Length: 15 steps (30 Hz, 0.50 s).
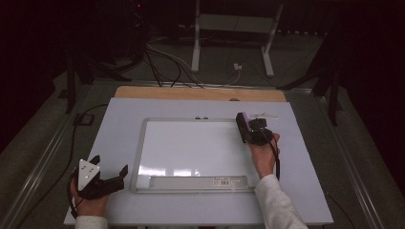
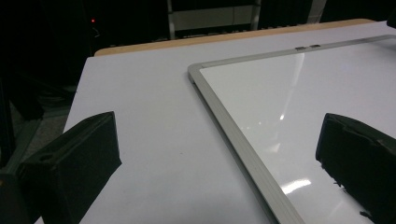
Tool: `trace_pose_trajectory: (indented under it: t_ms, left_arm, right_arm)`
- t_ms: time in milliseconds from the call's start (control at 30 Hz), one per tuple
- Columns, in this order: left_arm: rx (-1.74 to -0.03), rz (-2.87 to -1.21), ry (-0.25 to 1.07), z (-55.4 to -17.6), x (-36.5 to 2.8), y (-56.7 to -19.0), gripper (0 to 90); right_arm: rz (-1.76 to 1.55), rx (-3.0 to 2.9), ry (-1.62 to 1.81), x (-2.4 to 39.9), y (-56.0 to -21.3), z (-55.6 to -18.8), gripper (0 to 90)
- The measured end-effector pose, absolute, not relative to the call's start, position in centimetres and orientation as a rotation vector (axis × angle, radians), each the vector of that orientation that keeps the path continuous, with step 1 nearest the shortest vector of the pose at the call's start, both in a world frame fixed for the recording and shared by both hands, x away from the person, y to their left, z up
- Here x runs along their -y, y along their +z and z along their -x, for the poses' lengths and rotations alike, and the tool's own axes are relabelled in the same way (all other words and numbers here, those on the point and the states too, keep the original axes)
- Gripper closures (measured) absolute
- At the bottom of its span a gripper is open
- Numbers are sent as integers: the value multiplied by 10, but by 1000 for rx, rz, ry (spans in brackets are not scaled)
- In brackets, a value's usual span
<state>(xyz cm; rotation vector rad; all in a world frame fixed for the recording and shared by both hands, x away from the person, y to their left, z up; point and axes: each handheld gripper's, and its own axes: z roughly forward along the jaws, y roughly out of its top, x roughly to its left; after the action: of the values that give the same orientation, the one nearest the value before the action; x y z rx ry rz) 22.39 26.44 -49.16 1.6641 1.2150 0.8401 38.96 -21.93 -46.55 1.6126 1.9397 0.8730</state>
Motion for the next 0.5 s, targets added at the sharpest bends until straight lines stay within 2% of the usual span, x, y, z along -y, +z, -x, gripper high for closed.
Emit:
trace_pose_trajectory:
  t_ms: [500]
  left_arm:
    - [-1214, -1668, 844, -223, -264, -491, 6]
  right_arm:
    - [-1688, -1867, 860, 241, -465, -392, 631]
